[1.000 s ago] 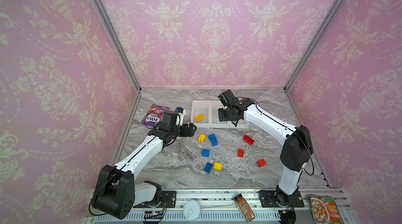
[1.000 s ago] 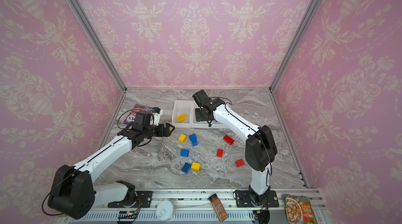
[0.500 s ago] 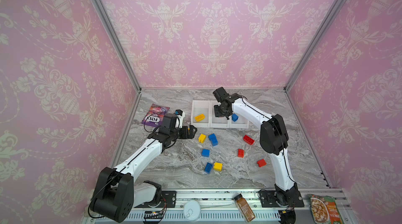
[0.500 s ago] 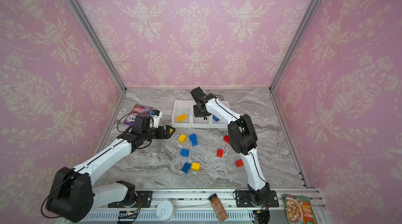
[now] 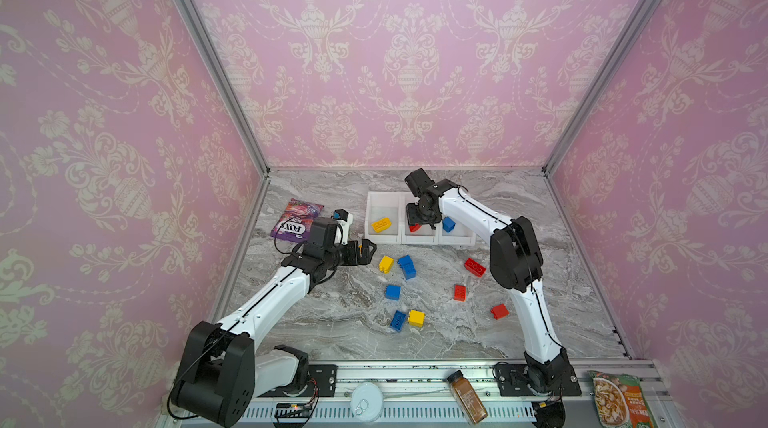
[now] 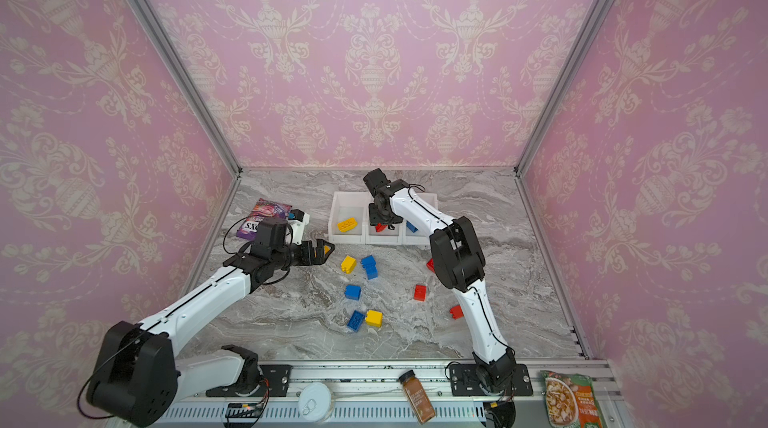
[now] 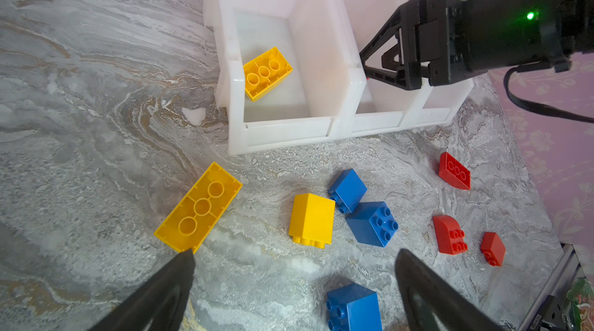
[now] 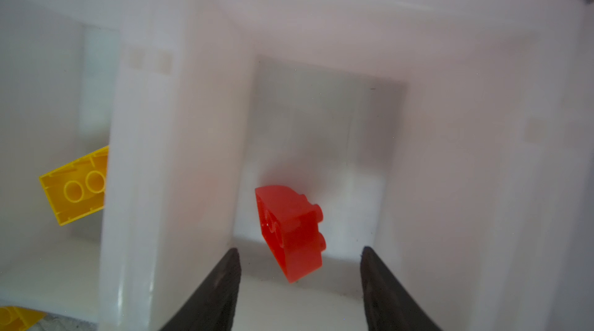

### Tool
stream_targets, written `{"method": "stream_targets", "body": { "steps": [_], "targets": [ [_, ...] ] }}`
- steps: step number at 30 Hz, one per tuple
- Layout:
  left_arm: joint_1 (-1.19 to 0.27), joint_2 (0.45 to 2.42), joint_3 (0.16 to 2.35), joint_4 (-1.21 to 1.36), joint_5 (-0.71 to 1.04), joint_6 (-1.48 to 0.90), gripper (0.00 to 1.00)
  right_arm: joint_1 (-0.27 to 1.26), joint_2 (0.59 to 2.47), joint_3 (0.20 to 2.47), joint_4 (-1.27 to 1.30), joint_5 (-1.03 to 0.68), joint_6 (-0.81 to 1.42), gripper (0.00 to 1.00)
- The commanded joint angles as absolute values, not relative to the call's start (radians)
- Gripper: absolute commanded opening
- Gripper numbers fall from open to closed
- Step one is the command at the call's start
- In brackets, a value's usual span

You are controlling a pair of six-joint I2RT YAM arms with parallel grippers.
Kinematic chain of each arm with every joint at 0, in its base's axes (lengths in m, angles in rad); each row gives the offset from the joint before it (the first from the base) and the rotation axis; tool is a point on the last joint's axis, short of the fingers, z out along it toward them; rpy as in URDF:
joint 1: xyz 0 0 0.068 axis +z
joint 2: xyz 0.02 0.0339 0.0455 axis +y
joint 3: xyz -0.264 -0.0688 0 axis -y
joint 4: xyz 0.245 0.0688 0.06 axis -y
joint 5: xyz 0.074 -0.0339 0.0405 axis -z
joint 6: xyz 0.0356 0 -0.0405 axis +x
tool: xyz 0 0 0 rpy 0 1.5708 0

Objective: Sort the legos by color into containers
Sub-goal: 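Lower the left gripper onto a long yellow brick while the right gripper withdraws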

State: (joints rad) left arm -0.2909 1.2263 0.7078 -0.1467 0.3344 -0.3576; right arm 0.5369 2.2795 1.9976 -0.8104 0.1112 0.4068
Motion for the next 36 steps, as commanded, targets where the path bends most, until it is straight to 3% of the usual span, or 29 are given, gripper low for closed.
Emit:
{"method": "stream_targets", "body": {
  "steps": [1,13,28,36],
  "targets": [
    [-0.286,1.207,0.702,-0.156,0.31,-0.358,0.99,0.532,2.264,2.003,-0.831,0.096,0.388,0.65],
    [-0.288,1.193,0.715,-0.185,0.25,-0.326,0.99,0.538,2.131,1.912,-0.815,0.076,0.379,0.71],
    [-0.304,1.362,0.922,-0.509,0.128,-0.204,0.99,0.566,1.801,1.571,-0.758,0.045,0.404,0.85],
    [-0.322,1.528,1.102,-0.692,0.047,-0.02,0.88,0.571,1.572,1.339,-0.749,0.012,0.434,0.85]
  ]
}}
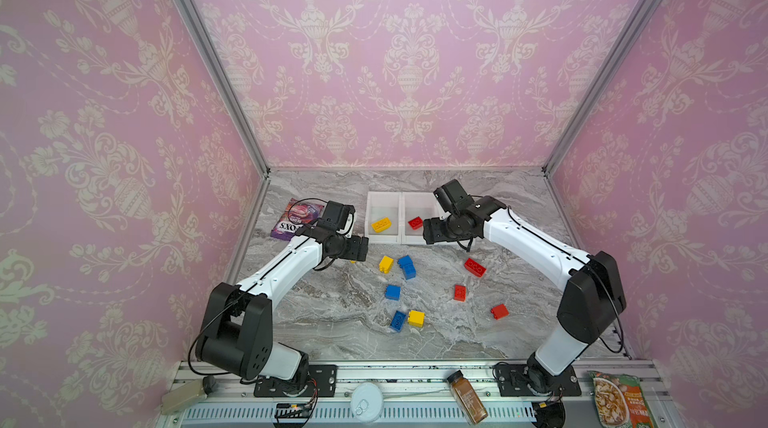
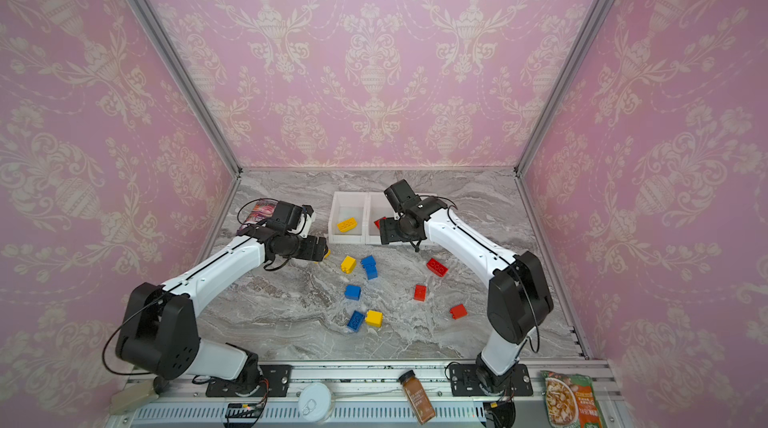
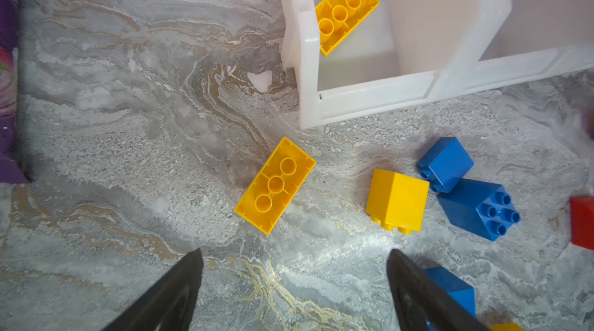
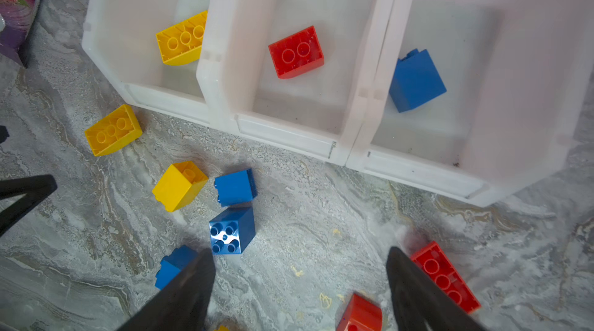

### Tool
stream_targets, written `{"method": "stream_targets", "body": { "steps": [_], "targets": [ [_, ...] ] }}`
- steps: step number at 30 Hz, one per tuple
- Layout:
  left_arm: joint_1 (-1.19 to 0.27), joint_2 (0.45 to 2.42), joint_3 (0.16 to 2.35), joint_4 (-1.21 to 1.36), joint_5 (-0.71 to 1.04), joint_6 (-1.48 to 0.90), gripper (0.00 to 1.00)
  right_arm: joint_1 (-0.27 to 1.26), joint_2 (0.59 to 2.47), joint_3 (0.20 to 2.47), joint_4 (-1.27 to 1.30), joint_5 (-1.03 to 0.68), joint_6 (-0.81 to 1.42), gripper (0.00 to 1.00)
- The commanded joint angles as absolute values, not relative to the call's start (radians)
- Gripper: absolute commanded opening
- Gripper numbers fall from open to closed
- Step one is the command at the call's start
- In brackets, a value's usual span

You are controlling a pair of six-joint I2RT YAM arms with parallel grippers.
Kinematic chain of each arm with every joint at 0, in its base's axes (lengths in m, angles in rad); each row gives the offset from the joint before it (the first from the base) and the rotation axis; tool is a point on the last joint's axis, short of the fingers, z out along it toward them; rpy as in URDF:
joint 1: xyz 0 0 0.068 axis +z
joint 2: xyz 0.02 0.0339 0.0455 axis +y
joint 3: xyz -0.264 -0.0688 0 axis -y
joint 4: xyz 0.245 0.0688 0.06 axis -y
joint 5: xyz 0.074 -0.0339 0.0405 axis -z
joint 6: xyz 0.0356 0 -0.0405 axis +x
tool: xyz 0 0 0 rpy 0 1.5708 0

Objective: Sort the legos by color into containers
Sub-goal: 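Lower the left gripper onto a long yellow brick while the right gripper withdraws, then close the left gripper on the long yellow brick and lift it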

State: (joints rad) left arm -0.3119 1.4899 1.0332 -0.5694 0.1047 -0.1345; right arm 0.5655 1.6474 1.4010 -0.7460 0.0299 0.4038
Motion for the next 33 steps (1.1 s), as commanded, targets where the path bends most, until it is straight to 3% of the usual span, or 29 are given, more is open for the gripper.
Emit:
{"method": "stream_targets", "body": {
  "steps": [1,15,33],
  "targets": [
    [-0.322,1.543,1.122,-0.707,0.045,-0.004,0.87,0.571,1.547,1.314,-0.75,0.01,0.438,0.85],
    [-0.343,1.782,1.297,-0.76,0.081,0.127,0.71,0.538,1.291,1.031,-0.75,-0.097,0.503,0.9],
    [-0.352,1.92,1.319,-0.739,0.043,0.134,0.65,0.502,1.269,1.011,-0.746,-0.102,0.491,0.92]
  ]
}}
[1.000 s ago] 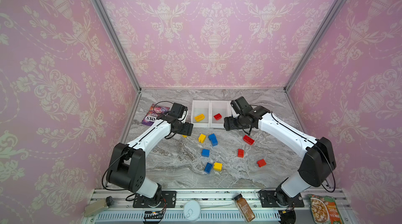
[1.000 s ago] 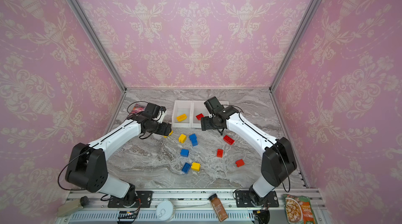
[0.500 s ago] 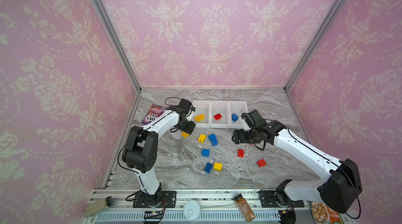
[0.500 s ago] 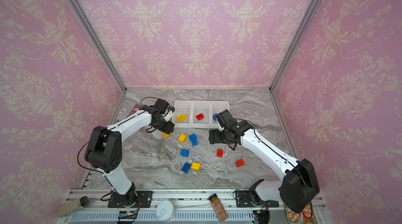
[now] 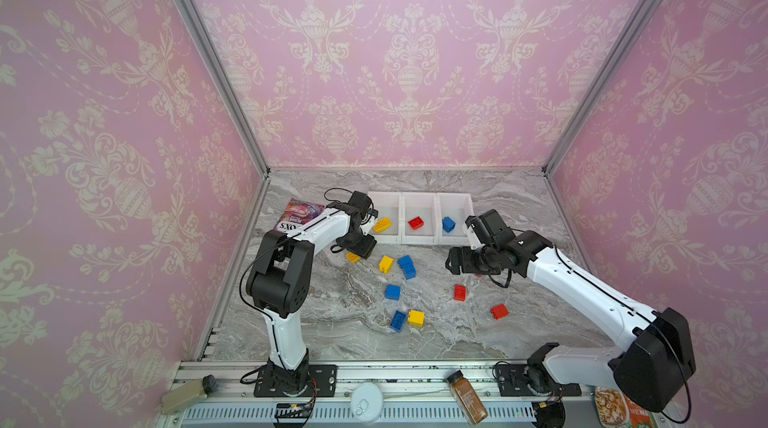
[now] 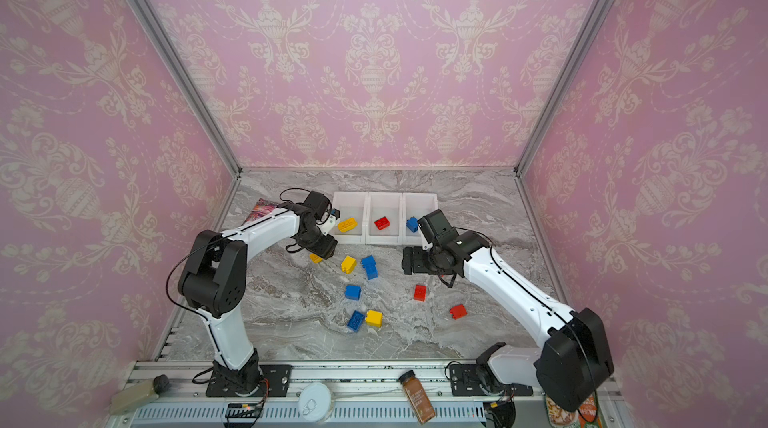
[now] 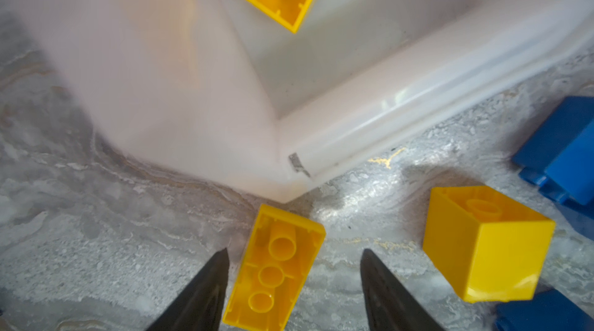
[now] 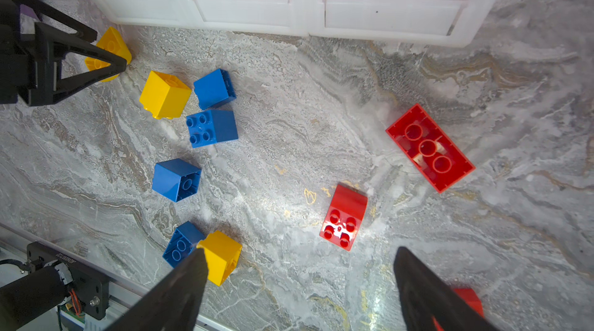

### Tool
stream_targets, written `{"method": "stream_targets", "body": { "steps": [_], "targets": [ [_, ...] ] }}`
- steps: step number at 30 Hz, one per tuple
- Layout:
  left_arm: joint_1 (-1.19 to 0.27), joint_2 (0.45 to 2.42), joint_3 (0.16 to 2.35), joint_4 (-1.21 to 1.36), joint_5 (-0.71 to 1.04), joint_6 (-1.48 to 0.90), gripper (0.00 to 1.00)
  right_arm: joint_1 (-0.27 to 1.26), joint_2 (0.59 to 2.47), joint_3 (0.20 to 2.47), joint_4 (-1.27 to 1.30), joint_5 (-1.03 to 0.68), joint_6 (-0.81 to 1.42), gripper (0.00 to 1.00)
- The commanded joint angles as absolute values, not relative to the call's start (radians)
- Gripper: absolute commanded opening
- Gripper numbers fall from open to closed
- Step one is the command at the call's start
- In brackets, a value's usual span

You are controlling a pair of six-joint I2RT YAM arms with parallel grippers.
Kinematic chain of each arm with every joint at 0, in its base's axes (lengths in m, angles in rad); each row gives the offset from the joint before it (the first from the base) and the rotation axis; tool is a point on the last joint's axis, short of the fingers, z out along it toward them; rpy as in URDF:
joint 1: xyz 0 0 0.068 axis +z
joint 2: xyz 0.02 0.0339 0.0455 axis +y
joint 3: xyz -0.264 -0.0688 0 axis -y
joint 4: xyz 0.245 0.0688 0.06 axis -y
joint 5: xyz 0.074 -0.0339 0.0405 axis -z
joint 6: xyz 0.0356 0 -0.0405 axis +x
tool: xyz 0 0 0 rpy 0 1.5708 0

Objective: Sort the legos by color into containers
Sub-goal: 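Close the left gripper on the long yellow brick and lift it, then carry the yellow brick with the left gripper into the nearest compartment and release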

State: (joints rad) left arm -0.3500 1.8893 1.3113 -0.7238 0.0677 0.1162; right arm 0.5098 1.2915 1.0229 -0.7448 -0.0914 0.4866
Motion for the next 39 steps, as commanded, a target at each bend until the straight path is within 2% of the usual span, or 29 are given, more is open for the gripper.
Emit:
{"method": "stream_targets", "body": {
  "steps": [1,8,15,22,30,34,39],
  "targets": [
    [-0.352,1.926,1.318,-0.739,0.043,0.13,0.63,0.501,1.269,1.01,-0.746,-0.101,0.49,0.92],
    [-0.351,1.925,1.308,-0.732,0.044,0.118,0.5,0.492,1.252,0.999,-0.747,-0.098,0.489,0.92],
    [-0.359,1.895,1.297,-0.736,0.061,0.093,0.28,0.486,1.243,0.984,-0.742,-0.098,0.493,0.92],
    [-0.401,1.8,1.27,-0.742,0.061,0.062,0.21,0.48,1.243,0.982,-0.739,-0.099,0.492,0.92],
    [-0.443,1.699,1.346,-0.761,0.066,0.043,0.21,0.476,1.246,0.983,-0.736,-0.094,0.495,0.92],
    [-0.445,1.721,1.426,-0.718,0.068,0.053,0.22,0.475,1.246,0.972,-0.73,-0.088,0.5,0.92],
    [-0.445,1.849,1.578,-0.705,0.031,0.072,0.22,0.475,1.237,0.963,-0.726,-0.088,0.511,0.92]
  ]
}}
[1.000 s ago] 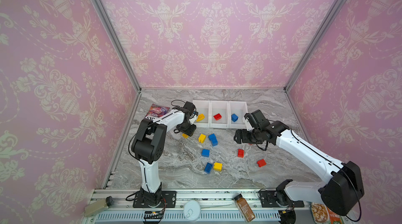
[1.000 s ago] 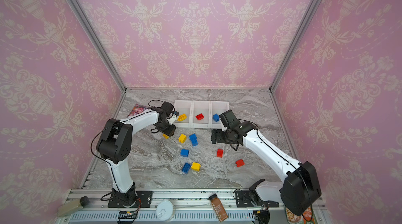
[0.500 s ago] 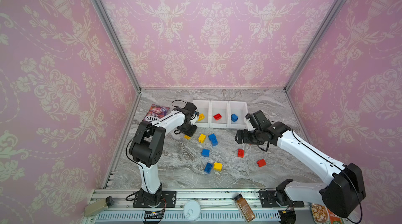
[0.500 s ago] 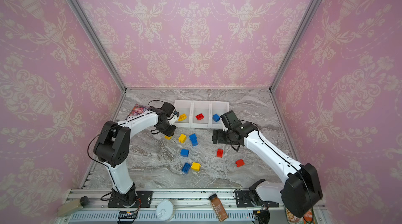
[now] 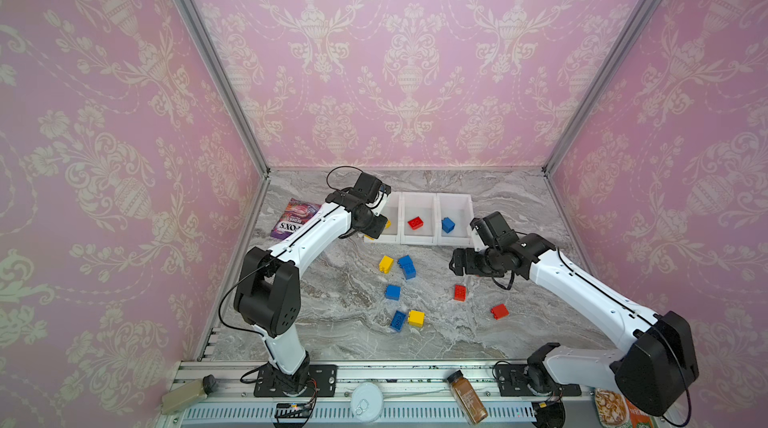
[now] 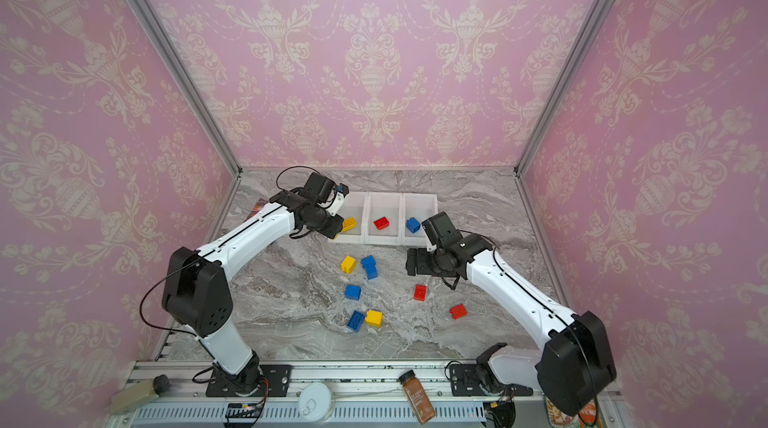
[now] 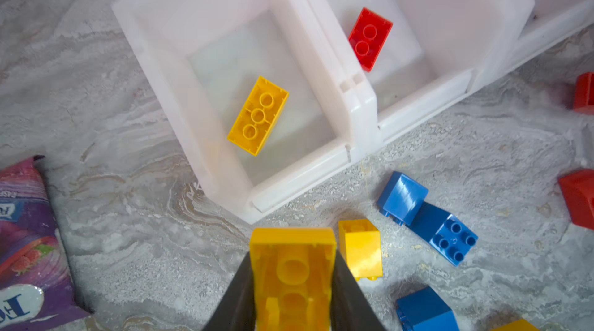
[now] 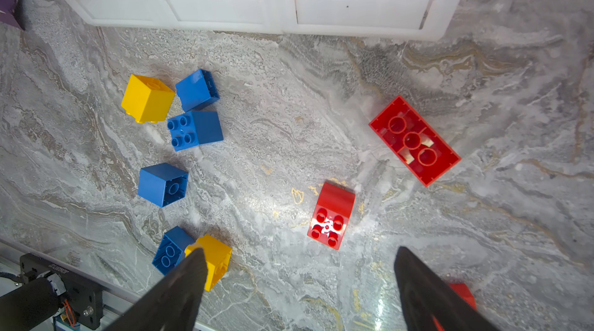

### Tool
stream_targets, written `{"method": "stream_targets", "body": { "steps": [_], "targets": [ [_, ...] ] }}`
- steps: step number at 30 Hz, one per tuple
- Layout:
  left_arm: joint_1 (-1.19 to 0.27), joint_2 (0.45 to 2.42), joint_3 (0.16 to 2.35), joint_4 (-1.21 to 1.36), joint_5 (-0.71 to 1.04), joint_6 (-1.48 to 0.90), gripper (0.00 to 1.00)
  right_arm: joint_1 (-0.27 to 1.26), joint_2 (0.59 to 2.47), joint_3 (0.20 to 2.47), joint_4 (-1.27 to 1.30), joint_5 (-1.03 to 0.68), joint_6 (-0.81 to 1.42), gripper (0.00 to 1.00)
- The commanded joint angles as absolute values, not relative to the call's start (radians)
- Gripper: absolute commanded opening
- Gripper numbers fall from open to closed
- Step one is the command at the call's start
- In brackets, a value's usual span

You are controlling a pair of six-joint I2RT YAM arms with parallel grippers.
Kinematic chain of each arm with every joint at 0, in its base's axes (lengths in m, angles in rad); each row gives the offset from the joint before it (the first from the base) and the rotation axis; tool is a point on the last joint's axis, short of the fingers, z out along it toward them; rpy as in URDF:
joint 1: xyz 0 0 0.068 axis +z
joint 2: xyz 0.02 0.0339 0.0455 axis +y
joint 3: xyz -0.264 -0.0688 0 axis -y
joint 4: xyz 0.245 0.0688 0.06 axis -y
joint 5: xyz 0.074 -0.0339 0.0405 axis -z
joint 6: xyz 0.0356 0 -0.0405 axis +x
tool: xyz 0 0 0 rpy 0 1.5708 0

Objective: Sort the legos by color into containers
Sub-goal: 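Carry the yellow brick with the left gripper into the nearest compartment and release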

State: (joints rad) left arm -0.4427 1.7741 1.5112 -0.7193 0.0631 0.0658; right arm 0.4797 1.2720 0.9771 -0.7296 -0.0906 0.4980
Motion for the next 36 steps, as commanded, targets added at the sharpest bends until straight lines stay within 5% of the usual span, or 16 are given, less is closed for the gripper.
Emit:
{"method": "stream_targets", "body": {
  "steps": [1,14,20,36],
  "targets": [
    [-0.445,1.88,1.609,-0.698,0.016,0.076,0.21,0.476,1.234,0.963,-0.727,-0.089,0.512,0.92],
    [-0.444,2.146,1.833,-0.679,-0.099,0.099,0.22,0.474,1.197,0.96,-0.759,-0.062,0.518,0.92],
    [-0.444,2.14,1.832,-0.65,-0.167,0.106,0.57,0.474,1.212,0.966,-0.756,-0.065,0.518,0.92],
    [-0.448,1.989,1.684,-0.544,-0.102,0.061,0.75,0.461,1.273,0.954,-0.742,-0.034,0.486,0.92]
  ]
}}
